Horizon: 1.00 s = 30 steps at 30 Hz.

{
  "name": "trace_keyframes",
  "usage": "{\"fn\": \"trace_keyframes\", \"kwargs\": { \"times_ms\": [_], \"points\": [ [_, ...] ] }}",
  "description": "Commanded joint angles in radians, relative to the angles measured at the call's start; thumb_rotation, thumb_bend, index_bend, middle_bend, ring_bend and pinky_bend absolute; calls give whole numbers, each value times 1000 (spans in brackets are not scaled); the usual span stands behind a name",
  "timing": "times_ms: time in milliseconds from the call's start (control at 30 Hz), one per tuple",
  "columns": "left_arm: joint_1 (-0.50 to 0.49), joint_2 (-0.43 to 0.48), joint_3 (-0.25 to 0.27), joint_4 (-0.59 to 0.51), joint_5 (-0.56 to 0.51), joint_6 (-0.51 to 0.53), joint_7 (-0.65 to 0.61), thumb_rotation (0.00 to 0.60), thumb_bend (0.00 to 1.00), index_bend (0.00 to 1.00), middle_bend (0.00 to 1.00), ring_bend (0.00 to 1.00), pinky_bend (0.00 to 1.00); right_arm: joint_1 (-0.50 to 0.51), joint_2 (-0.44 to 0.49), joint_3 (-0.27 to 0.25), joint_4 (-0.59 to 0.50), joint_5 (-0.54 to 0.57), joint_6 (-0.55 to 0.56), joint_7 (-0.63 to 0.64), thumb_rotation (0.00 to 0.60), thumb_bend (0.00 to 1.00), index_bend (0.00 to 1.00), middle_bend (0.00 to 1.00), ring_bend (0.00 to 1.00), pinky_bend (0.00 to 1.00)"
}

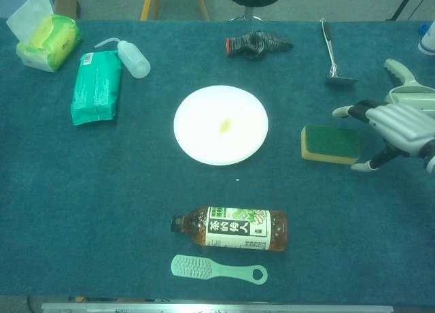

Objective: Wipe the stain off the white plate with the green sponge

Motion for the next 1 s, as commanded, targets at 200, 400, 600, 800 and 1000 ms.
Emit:
{"fn": "trace_keyframes", "kwargs": {
  "times_ms": [200,400,600,800,1000],
  "points": [
    [2,-1,0,4,0,1,-4,600,106,233,30,56,259,5,-9,-3,14,-3,-6,14,600,0,173,259,173,192],
    [4,-2,1,8,0,2,-9,600,106,233,30,56,259,7,-13,-4,20,2,-12,16,600,0,173,301,216,192],
    [4,-4,0,11,0,1,-14,600,106,233,30,56,259,10,-16,-4,23,7,-18,19,600,0,209,344,260,194],
    [7,-5,1,14,2,5,-17,600,106,233,30,56,259,12,-21,-6,28,7,-20,21,600,0,318,376,294,237],
    [9,-6,3,17,2,5,-22,600,106,233,30,56,259,12,-28,-5,36,6,-14,21,600,0,353,403,322,273]
  ]
}}
